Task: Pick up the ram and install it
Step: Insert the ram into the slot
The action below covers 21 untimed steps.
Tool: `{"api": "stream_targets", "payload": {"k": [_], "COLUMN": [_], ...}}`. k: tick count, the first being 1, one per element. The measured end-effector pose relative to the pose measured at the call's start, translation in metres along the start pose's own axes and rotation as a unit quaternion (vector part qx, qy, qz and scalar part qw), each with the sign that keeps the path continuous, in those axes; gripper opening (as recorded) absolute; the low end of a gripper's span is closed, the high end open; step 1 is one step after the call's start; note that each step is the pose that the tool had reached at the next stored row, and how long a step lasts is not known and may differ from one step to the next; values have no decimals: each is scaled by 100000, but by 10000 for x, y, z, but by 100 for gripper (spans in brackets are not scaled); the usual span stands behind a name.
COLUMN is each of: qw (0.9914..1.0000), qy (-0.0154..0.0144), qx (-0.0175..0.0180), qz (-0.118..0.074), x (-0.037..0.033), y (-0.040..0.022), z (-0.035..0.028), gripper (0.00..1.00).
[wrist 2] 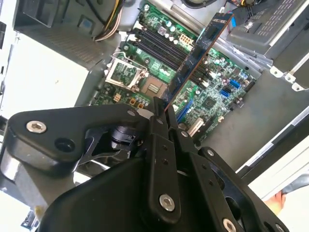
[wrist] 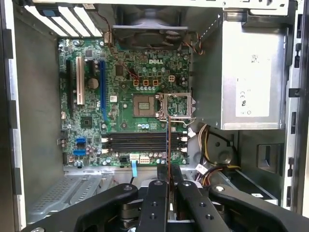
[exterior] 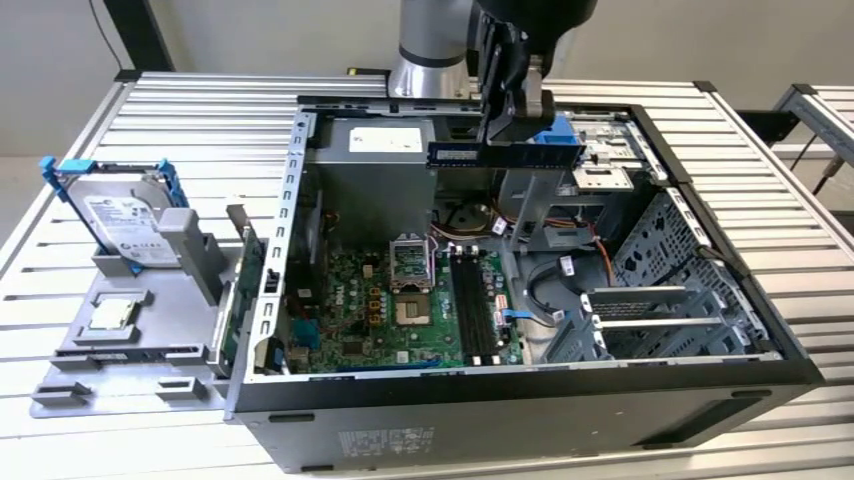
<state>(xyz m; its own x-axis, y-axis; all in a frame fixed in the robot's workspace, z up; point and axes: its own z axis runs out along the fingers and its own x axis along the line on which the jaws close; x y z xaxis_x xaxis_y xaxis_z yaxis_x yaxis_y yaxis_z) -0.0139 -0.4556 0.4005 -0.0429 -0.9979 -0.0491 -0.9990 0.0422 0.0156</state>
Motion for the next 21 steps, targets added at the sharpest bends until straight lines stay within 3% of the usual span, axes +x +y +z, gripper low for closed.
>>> {"api": "stream_targets", "payload": {"k": [4, 9, 16, 21], "qw": [99972, 99864, 99606, 99321], "qy": [-28, -72, -132, -164], "qx": [113, 254, 433, 570], "qz": [2351, 5215, 8854, 11622], "x": [0, 0, 0, 0], "y": [0, 0, 1, 0], "z": [-1, -1, -1, -1], "gripper": [0, 0, 0, 0]}}
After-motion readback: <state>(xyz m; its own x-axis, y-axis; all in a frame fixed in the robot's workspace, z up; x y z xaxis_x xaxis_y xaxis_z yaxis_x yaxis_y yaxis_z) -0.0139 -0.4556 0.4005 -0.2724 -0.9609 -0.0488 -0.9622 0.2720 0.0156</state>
